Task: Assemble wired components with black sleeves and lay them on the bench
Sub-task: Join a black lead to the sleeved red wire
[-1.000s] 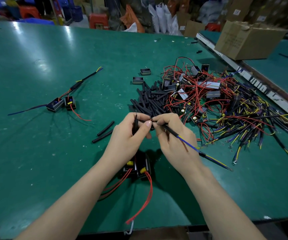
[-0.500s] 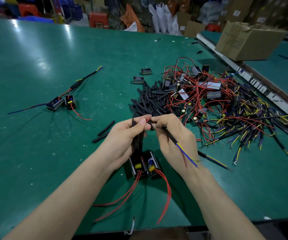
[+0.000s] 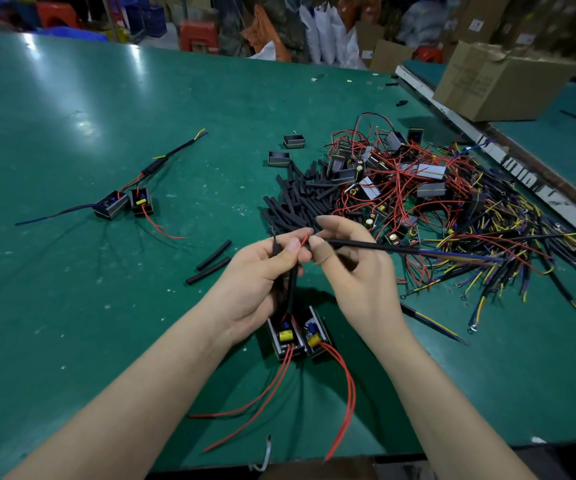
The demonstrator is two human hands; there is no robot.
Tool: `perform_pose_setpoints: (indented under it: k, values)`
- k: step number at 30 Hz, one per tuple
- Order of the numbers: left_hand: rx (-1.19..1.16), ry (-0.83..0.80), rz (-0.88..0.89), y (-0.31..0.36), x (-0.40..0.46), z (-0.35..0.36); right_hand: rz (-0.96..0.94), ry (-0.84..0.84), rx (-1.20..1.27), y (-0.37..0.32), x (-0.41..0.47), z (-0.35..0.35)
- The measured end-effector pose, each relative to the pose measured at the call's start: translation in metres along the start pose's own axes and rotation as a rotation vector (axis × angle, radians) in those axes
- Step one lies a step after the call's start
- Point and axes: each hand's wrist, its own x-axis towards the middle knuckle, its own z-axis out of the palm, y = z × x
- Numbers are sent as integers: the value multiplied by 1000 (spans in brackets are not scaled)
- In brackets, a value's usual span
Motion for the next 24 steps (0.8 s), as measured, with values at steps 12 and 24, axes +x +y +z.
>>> perform_pose_setpoints:
  k: [12, 24]
  values:
    - [190, -16, 207, -6, -3, 1, 134, -46, -83, 2, 2, -7]
    - [512, 47, 365, 3, -6, 1, 251, -53, 130, -5, 2, -8]
